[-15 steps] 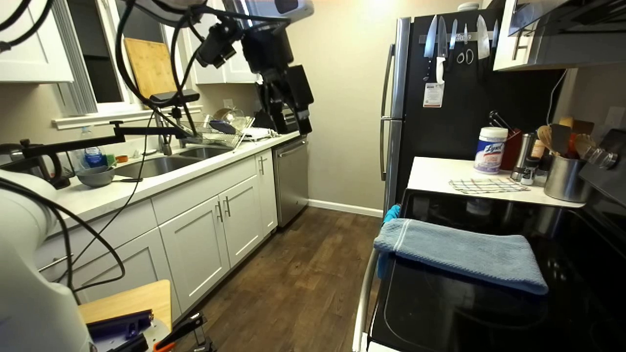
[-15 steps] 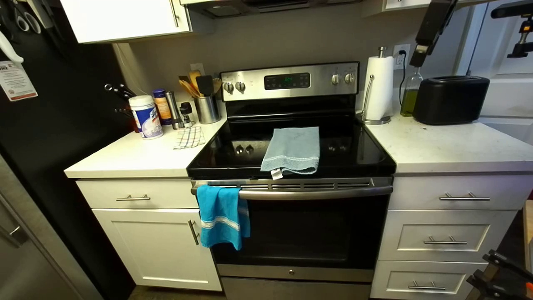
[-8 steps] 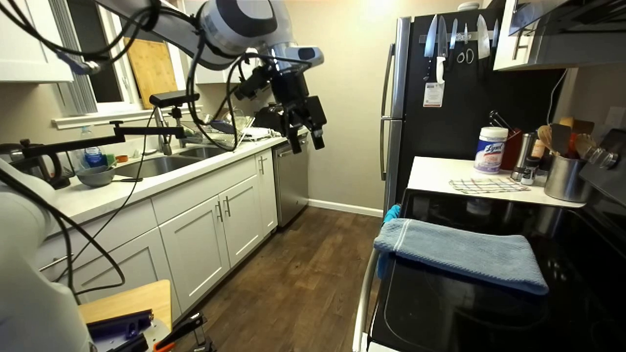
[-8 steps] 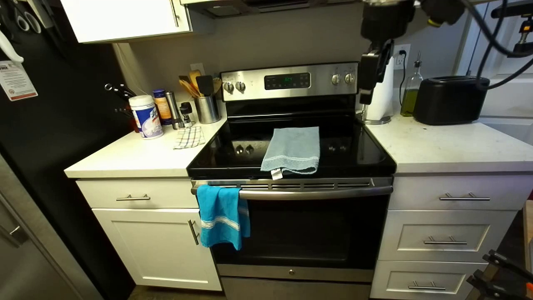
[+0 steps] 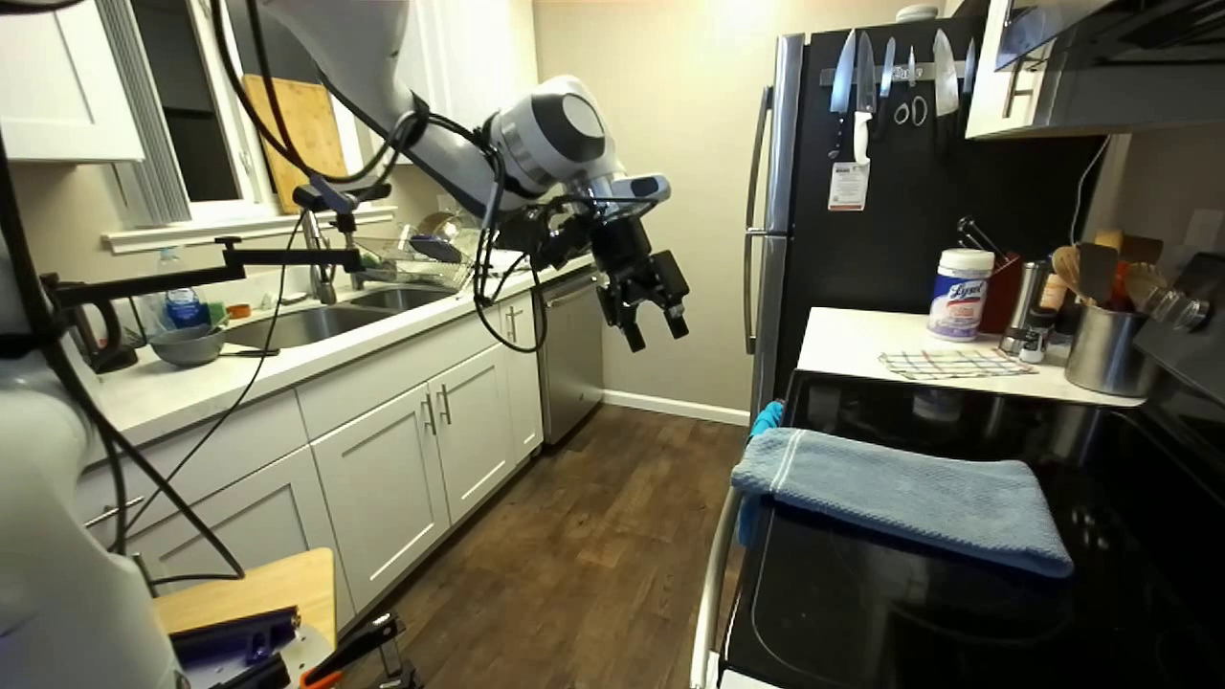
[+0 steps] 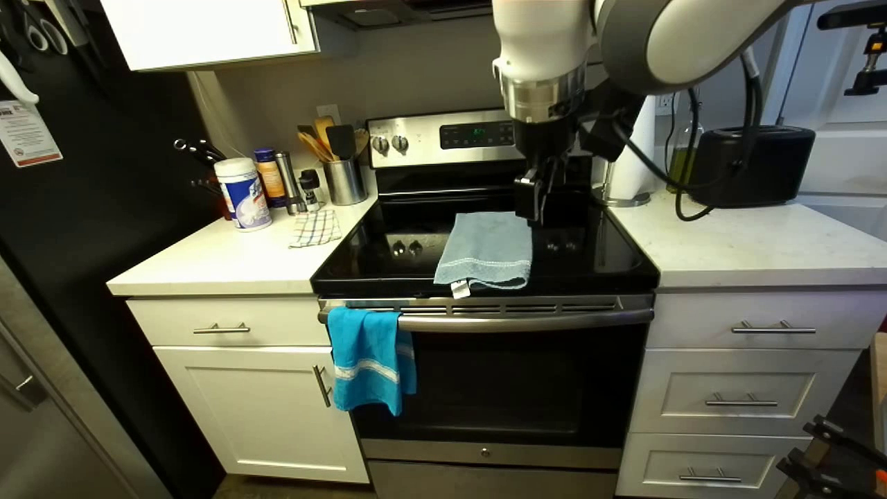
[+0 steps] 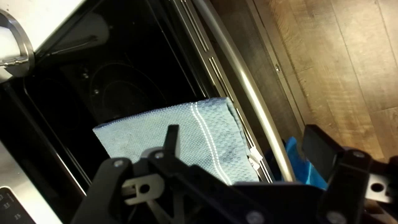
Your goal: Remove the light blue towel from the stove and hang it on the oven handle
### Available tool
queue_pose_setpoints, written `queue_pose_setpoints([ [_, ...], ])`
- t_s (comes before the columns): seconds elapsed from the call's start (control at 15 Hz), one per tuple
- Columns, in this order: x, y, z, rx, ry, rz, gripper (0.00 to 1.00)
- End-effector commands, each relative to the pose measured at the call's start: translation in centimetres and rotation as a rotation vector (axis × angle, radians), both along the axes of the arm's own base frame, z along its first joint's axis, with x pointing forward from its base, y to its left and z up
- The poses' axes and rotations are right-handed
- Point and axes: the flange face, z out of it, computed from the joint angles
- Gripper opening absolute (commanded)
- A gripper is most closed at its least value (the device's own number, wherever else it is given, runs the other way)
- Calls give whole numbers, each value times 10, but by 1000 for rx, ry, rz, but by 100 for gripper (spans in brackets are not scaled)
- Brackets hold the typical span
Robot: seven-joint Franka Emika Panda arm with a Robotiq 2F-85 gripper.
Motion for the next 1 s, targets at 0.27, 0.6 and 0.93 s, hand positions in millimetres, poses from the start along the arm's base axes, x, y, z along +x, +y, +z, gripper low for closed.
queue_pose_setpoints([
  [0.27, 27, 13, -83, -184, 13, 49, 100],
  [0.6, 32, 15, -113, -289, 40, 117, 100],
  [0.93, 42, 18, -134, -402, 11, 197, 100],
])
